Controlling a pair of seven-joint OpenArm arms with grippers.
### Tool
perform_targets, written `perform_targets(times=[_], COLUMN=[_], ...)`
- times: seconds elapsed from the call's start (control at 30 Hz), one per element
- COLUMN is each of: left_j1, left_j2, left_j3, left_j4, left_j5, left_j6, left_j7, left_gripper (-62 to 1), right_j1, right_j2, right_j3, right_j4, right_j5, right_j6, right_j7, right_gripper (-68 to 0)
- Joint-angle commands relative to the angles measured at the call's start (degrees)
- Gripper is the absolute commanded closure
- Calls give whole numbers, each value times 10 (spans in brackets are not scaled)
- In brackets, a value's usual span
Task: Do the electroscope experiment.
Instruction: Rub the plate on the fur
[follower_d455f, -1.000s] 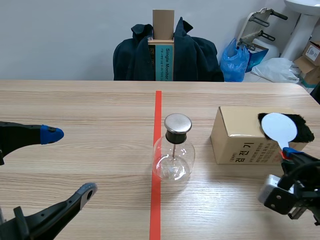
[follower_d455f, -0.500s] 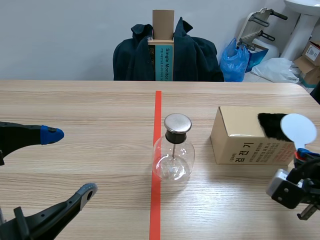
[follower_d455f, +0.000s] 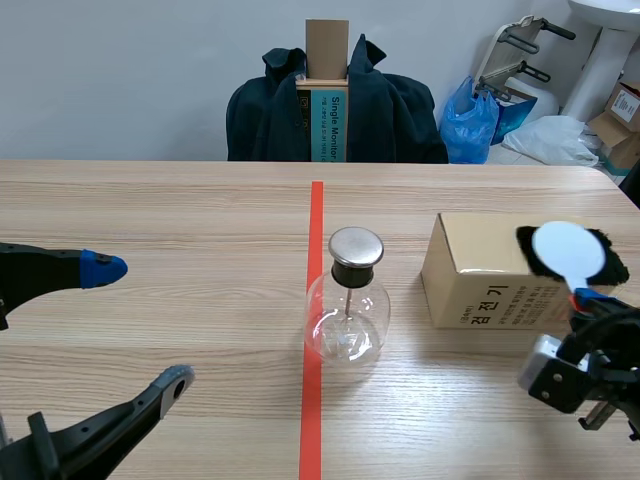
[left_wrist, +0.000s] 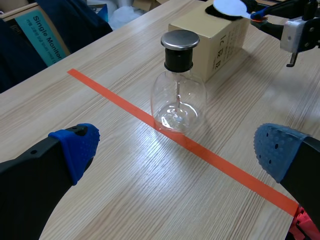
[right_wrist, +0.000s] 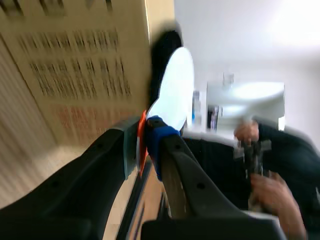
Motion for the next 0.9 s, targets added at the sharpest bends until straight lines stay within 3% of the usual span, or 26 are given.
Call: perform_targets(times=[0.0,0.13,0.17,0.3,0.33,0.47,0.5,0.6,0.63,0.8,0.87], left_j1=[-2,-2,-2,-2,-2,-2,-2,-2,-2,-2,-2], left_j2=[3,3,3,3,3,3,3,3,3,3,3], left_j3=[5,5,5,5,5,5,5,5,5,5,5], left_j4=[4,4,4,4,4,4,4,4,4,4,4], left_j5=[-6,-6,-6,-5,-5,-5,-5,-5,-5,-5,-5], left_j6=[1,1,1,1,1,1,1,1,1,1,1], left_j7=[-8,-8,-8,-8,-8,-8,-8,-8,-8,-8,-8], left_gripper=[-623,-623,-623,-623,-623,-623,-623,-623,-623,-623,-623], right_j1=[-5,-3,-3,-10,-10,-1,-1,-3,-3,2,1], right_j2=[12,12,10,11,13,11,9,10,11,11,10], right_j3=[7,5,5,11,12,8,7,9,11,5,6], right_j4=[4,4,4,4,4,4,4,4,4,4,4], right_j5=[4,1,1,0,0,0,2,2,1,1,2], right_j6=[5,12,11,-1,1,1,-1,-16,-13,-10,-12], right_j7=[-14,116,127,19,20,130,119,6,-5,104,68], right_gripper=[-8,-8,-8,-8,-8,-8,-8,-8,-8,-8,-8])
